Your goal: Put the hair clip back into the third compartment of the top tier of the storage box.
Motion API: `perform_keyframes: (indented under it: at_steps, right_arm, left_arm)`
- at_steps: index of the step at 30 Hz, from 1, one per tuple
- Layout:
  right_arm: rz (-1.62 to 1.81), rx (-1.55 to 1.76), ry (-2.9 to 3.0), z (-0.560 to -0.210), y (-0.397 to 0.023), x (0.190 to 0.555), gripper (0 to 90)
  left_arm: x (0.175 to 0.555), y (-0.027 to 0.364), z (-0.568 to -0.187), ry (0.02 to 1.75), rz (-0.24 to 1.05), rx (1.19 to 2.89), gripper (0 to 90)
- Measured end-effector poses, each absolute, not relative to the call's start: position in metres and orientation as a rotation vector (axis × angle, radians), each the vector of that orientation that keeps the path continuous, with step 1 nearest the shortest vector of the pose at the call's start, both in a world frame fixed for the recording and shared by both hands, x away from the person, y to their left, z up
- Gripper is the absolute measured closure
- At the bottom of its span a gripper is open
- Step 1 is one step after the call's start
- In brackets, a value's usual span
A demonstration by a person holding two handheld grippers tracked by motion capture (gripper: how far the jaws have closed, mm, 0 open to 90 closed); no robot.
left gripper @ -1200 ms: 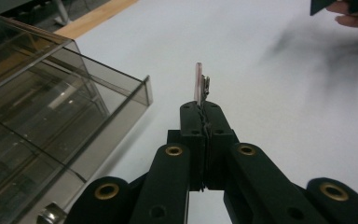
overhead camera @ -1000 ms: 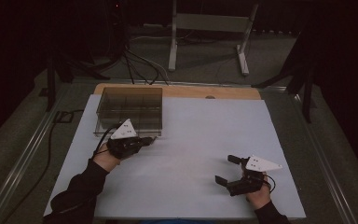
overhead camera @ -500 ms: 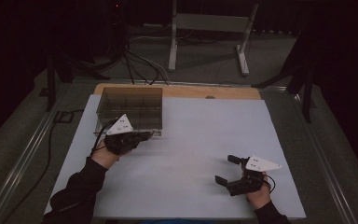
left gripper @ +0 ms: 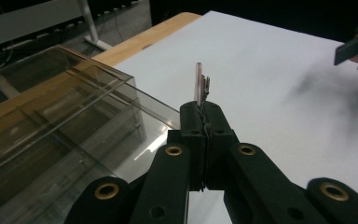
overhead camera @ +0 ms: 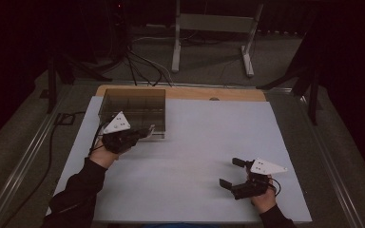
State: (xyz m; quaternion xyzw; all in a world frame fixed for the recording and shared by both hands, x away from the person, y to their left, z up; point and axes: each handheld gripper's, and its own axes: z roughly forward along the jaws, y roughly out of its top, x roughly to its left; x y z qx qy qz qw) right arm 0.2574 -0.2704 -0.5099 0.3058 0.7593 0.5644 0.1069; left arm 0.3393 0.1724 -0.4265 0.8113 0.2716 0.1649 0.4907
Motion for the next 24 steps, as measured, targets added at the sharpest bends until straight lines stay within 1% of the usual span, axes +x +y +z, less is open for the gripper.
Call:
perform_keyframes:
  at_steps: [12, 24]
  right_arm:
    - [1.664, 0.901, 2.239, -0.51, -0.27, 0.257, 0.0]
    - [1.661, 0.899, 2.243, -0.51, -0.27, 0.257, 0.0]
  left_arm:
    - [0.344, 0.176, -0.424, 0.676, 0.421, 1.947, 90.0]
    - [0.353, 0.181, -0.426, 0.739, 0.445, 1.906, 90.0]
